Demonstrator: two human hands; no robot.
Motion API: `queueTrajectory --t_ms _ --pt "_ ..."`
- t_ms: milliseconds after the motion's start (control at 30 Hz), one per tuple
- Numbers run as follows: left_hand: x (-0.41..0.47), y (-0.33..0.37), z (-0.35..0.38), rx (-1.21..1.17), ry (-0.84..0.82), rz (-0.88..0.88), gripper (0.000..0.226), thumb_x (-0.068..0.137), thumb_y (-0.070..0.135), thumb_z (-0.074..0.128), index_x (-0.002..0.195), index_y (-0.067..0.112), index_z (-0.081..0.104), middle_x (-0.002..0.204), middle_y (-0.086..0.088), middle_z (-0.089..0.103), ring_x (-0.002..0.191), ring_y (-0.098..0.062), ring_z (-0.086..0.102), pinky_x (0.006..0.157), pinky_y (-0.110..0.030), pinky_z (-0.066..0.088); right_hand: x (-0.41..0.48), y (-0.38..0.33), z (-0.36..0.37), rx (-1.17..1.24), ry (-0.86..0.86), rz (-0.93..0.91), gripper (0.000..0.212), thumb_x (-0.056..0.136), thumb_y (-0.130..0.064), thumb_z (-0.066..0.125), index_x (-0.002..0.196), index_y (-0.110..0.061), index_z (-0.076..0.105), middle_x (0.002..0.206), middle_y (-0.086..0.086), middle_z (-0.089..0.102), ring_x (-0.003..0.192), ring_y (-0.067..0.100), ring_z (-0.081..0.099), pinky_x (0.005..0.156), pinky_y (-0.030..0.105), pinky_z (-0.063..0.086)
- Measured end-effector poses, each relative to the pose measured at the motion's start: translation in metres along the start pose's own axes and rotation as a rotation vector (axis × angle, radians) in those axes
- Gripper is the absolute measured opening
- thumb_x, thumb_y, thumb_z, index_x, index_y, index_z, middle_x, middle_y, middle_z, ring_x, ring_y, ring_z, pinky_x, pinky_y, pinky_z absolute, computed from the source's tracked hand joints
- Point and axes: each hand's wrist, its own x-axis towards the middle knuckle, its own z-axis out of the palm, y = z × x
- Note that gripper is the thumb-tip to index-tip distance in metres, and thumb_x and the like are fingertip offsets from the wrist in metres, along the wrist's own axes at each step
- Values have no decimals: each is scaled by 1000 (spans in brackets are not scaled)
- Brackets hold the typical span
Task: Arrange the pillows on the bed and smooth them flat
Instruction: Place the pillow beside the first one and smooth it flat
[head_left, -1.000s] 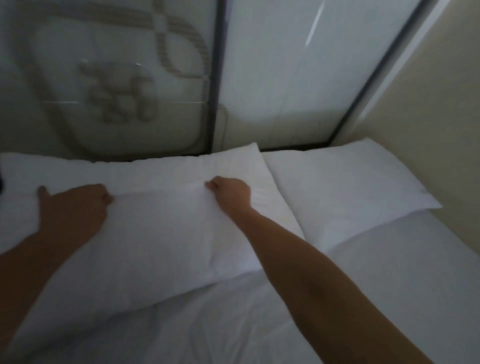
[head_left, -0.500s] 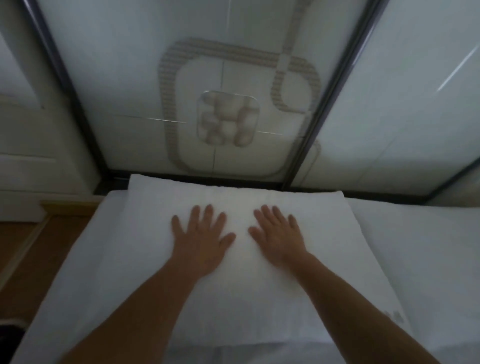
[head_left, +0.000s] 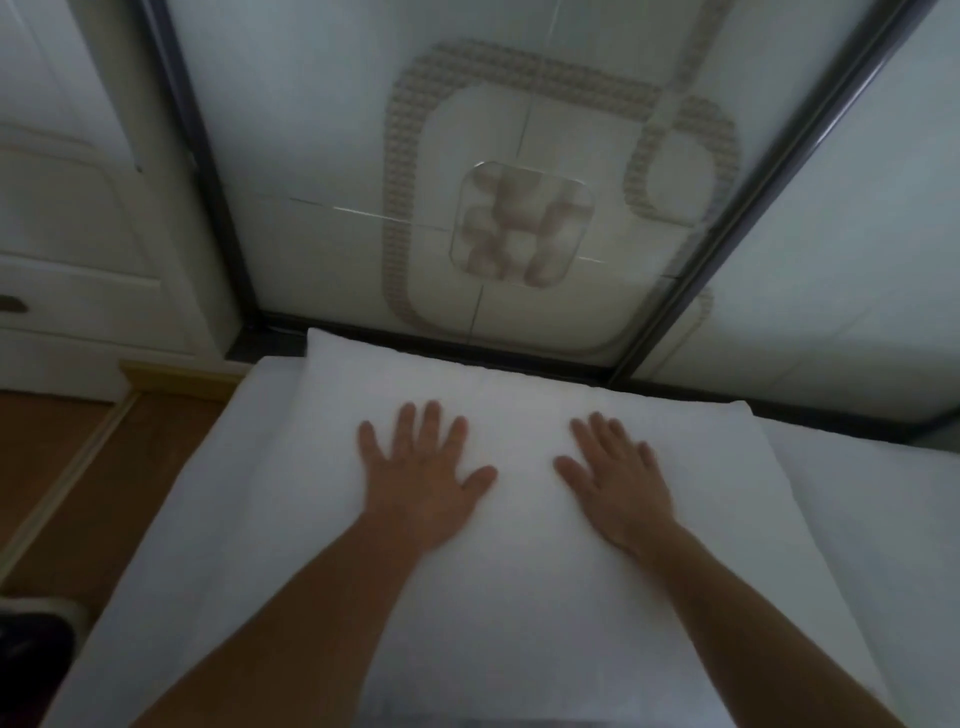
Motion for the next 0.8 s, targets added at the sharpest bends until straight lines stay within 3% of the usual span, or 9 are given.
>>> queueTrajectory --t_ms 133,200,333,567,700,800 --pt "-9 -52 3 -27 -49 -198 90 74 85 -2 149 36 -12 160 -2 -23 146 -28 -21 112 -67 -12 -17 80 -11 -39 5 294 69 94 -64 13 153 -28 7 164 2 4 149 24 2 118 54 8" --pt "-2 -51 -4 -41 25 -208 87 77 81 -1 149 33 -11 160 -6 -21 146 -32 -19 113 -67 -11 -22 94 -16 -8 38 383 72 92 -66 11 153 -27 5 164 4 3 149 27 2 118 57 9" --pt "-10 -18 9 -28 55 -30 77 83 73 -5 149 36 -10 162 -3 -16 147 -29 -18 113 -65 -11 -41 54 10 -11 49 267 69 92 -63 4 153 -31 3 163 -1 0 149 23 -2 117 54 4" --pt "-52 -49 21 -48 -69 -116 89 70 85 -4 146 40 -17 159 2 -24 147 -24 -20 111 -67 -11 -108 62 17 20 -21 233 79 83 -74 -3 151 -34 -1 162 -5 -5 148 17 -9 118 51 -1" --pt "-84 -47 13 -84 -122 -144 90 71 87 7 147 41 -13 161 2 -20 148 -27 -16 111 -70 -5 -146 53 14 59 8 224 80 86 -76 12 151 -32 18 162 -4 14 149 19 7 117 53 6" --pt "-104 -37 0 -46 -73 -119 88 77 83 13 149 39 -8 163 -2 -12 148 -32 -8 113 -69 1 -153 35 -4 83 108 197 80 86 -77 11 149 -30 25 159 3 27 146 25 20 117 53 11"
